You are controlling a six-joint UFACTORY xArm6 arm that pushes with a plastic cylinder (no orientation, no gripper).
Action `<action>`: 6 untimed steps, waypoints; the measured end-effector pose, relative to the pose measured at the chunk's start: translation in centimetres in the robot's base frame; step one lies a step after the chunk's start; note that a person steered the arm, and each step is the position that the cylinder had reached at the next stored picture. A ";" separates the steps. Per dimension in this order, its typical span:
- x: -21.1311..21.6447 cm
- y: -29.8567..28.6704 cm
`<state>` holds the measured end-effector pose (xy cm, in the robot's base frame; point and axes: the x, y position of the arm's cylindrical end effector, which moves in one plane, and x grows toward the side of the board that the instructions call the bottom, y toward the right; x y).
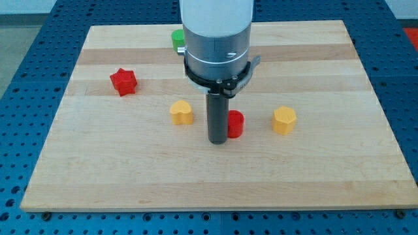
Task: Keep your arm in between the red star and yellow heart
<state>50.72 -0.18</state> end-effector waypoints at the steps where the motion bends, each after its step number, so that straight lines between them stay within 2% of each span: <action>1: -0.5 0.5; 2: -0.7 0.9; 3: -0.1 -1.9; 4: 1.5 -7.3; 5: 0.2 -12.7; 6: -5.4 -14.7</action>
